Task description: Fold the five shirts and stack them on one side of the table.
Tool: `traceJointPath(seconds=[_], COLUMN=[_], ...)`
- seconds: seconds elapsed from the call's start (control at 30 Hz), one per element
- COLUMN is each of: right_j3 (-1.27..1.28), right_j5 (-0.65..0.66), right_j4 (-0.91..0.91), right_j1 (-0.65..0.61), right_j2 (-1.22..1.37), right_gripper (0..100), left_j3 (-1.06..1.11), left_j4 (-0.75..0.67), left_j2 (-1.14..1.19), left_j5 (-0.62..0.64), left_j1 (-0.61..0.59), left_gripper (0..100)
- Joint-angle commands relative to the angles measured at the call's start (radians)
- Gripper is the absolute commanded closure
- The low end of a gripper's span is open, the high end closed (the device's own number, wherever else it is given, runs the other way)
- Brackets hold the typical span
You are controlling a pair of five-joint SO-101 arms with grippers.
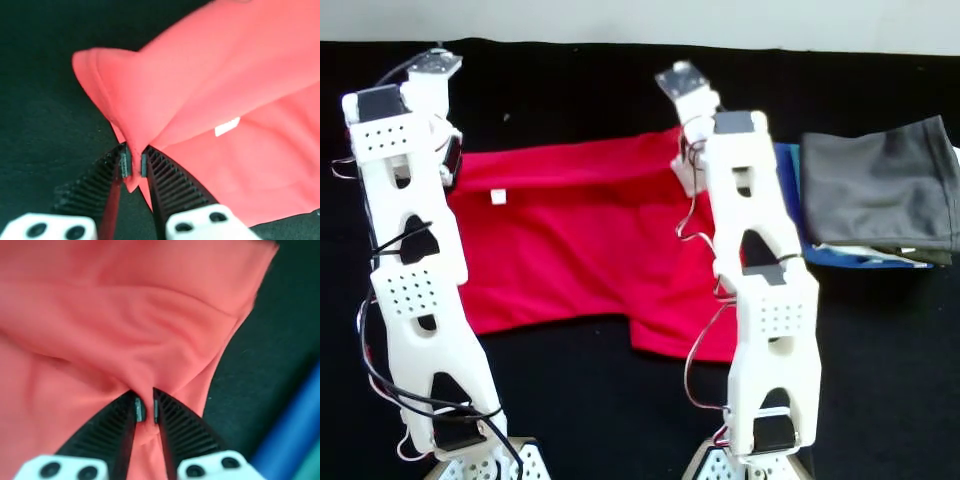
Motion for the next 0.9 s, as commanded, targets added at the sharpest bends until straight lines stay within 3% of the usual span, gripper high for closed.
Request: traceJointPath(seconds=[0.0,0.1,0.27,0.53,0.73,0.87], right_j3=[-0.053,-0.114,-0.352,-0.647,-0.532,-0.183], right_j5=[0.006,0.006,0.005,0.006,0.005,-0.074], right_j4=[-0.044,-0.010,0.213,0.493,0.493,0.492], right_j1=[0.059,0.090,0.094,0.081,0.097,0.071], right_j2=[0.056,0.053,0.001,-0.013,-0.107,-0.328], right_gripper=[99.3,99.3,99.3,99.3,99.3,99.3], left_j3=[-0.036,-0.036,0.007,0.509,0.852,0.970], left_j4=[0.009,0.017,0.023,0.021,0.017,0.017], left_j2=[0.018,0.027,-0.068,-0.441,-0.690,-0.779], left_j5=[-0.005,-0.005,-0.002,-0.009,-0.106,-0.107], left_j1=[0.007,0.005,0.012,-0.013,-0.030,-0.050], left_gripper=[99,99,99,99,99,99])
